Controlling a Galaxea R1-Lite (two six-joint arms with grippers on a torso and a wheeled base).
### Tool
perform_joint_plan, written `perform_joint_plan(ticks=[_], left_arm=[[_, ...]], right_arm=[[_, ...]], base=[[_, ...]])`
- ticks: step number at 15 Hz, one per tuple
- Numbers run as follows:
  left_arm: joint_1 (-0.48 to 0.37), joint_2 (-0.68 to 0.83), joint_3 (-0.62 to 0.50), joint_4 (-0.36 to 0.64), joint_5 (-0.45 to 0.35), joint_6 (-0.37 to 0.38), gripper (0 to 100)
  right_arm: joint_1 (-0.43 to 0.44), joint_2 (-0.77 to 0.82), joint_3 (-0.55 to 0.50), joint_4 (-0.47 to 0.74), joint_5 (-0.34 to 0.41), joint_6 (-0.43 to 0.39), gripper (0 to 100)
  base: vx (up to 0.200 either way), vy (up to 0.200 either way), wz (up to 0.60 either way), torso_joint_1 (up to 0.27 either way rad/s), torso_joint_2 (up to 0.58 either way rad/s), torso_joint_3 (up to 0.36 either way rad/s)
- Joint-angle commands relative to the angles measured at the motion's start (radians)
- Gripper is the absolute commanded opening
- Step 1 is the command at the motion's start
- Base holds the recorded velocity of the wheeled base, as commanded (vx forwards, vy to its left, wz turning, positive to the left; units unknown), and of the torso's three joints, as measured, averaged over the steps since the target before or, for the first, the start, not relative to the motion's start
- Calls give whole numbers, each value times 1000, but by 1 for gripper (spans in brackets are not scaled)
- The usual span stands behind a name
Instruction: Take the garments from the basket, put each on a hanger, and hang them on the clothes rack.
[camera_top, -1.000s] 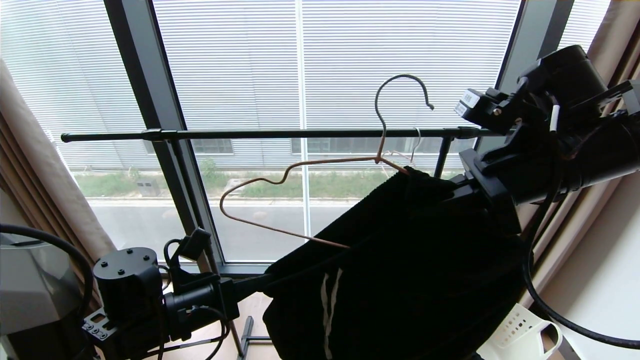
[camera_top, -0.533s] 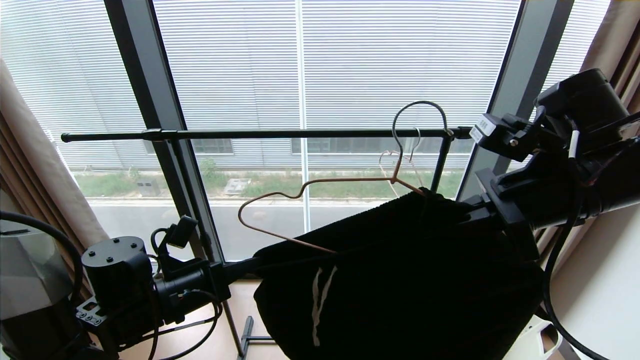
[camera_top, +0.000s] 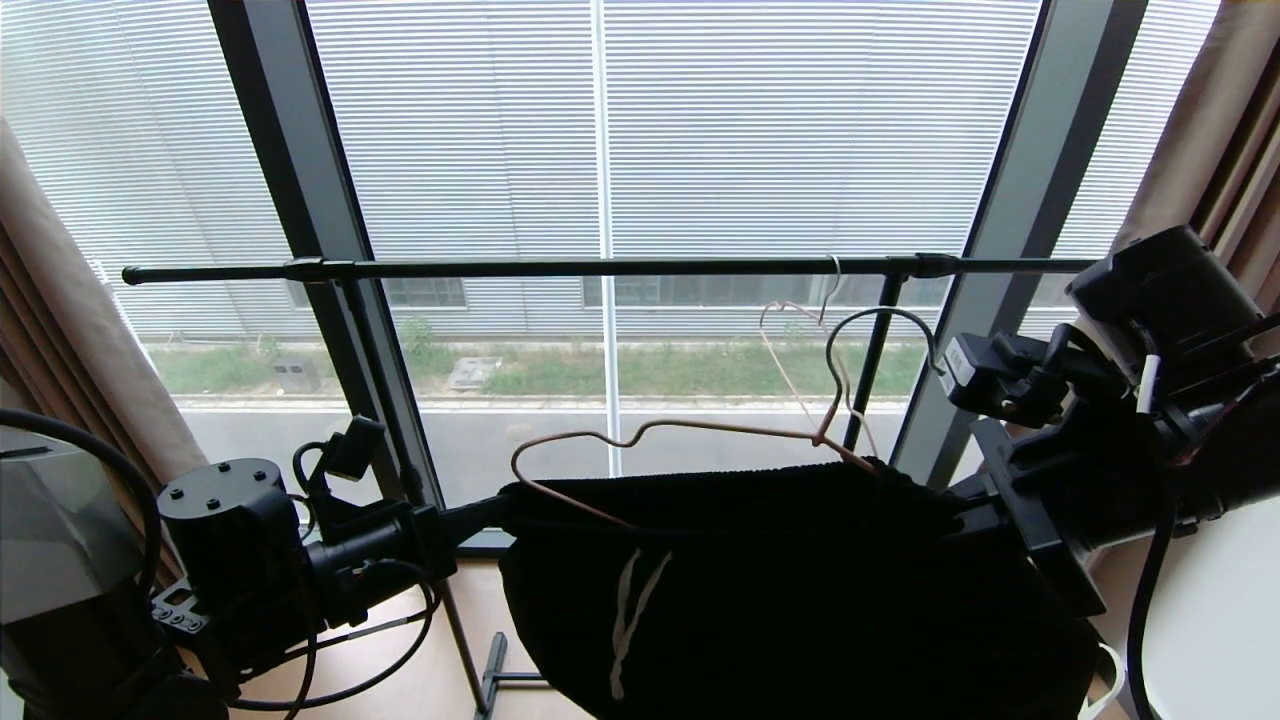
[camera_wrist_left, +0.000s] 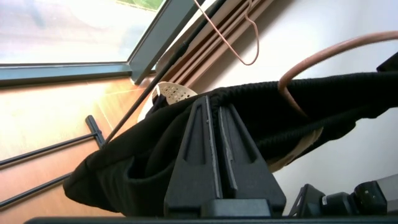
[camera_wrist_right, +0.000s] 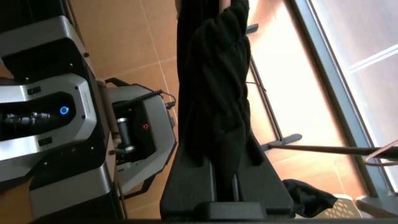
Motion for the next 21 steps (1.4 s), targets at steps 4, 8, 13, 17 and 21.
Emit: perform_joint_plan(ticks=[4,8,13,17,21], left_arm=[[-1,1,-2,-2,1,3,0],[-5,1,-2,-2,1,29,0],[-5,-2,-5,-2,1,42,0],[-37,-85,-120,126,-1,90,0],[-88,-250,-375,629,1,179,0]], right_arm=[[3,16,37,2,-34,0,0],[44,42,52,2,-151,0,0],[54,118,51,-6,-191,1,0],[54,122,51,-56,-238,8,0],[49,127,57,-92,-245,11,0]], base=[[0,0,0,0,0,0],[0,0,0,0,0,0],[0,0,0,0,0,0],[0,0,0,0,0,0],[0,0,0,0,0,0]])
